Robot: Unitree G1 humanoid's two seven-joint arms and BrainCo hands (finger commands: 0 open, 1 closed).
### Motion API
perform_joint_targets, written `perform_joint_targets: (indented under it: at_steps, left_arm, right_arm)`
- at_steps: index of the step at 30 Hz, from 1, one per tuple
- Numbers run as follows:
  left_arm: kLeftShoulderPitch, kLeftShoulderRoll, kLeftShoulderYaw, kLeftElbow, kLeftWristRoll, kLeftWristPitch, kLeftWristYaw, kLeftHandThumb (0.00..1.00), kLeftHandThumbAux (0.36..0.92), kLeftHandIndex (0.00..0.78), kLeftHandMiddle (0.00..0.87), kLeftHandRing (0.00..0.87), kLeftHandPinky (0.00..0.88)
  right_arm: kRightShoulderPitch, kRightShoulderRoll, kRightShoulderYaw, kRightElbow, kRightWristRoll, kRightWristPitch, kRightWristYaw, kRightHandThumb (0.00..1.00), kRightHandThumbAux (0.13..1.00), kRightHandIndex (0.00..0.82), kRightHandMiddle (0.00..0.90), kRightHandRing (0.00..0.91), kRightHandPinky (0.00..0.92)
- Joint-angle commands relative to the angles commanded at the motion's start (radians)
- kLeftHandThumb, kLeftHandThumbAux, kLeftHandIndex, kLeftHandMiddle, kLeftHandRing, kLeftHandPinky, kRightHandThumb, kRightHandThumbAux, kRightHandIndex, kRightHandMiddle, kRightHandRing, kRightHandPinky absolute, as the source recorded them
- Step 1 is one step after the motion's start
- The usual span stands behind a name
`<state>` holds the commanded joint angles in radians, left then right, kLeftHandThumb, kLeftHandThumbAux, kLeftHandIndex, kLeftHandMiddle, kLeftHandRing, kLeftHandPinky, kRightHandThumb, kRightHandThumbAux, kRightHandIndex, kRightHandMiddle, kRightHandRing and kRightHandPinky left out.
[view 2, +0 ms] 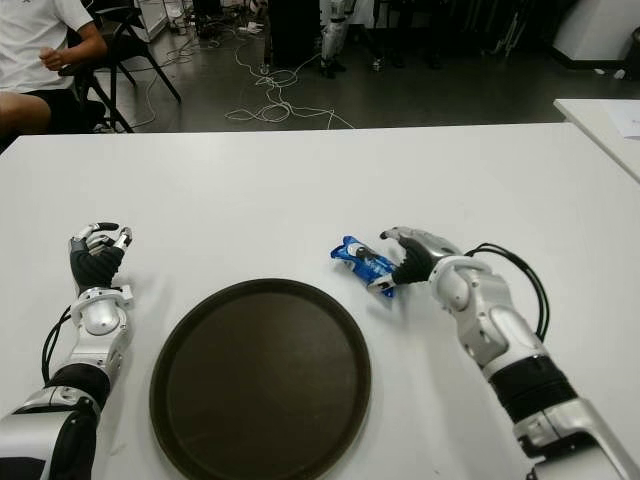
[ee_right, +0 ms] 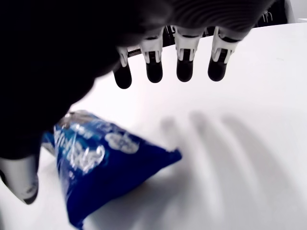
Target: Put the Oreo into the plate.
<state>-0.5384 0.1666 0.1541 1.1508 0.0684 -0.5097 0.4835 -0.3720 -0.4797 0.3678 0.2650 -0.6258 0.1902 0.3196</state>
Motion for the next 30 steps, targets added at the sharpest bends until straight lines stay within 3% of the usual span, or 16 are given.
perform_joint_targets:
  at_steps: [22, 28, 30]
  left_arm:
    - [-0.003, 0.001, 0.001, 0.008, 0.003, -0.011, 0.016, 0.703, 0.718, 0.435, 0.755, 0.768, 0.784]
    - [-0.001, 0.005, -0.006, 0.009, 0.014, -0.014, 0.031, 0.702, 0.718, 0.435, 0.745, 0.759, 0.773]
    - [0.000, 0.006, -0.009, 0.009, 0.017, -0.015, 0.035, 0.702, 0.718, 0.434, 0.742, 0.757, 0.771]
  right_arm:
    - [-0.019, 0.030, 0.030, -0.002, -0.024, -0.014, -0.012, 0.000, 0.583, 0.000, 0.000, 0.000, 0.000]
    - [-0.047, 0.065, 0.049, -0.007, -0.044, 0.011, 0.004, 0.000, 0.590, 0.000, 0.000, 0.000, 0.000]
    - [-0.073, 0.092, 0.064, 0.030, -0.051, 0.013, -0.005, 0.000, 0.587, 0.000, 0.000, 0.000, 0.000]
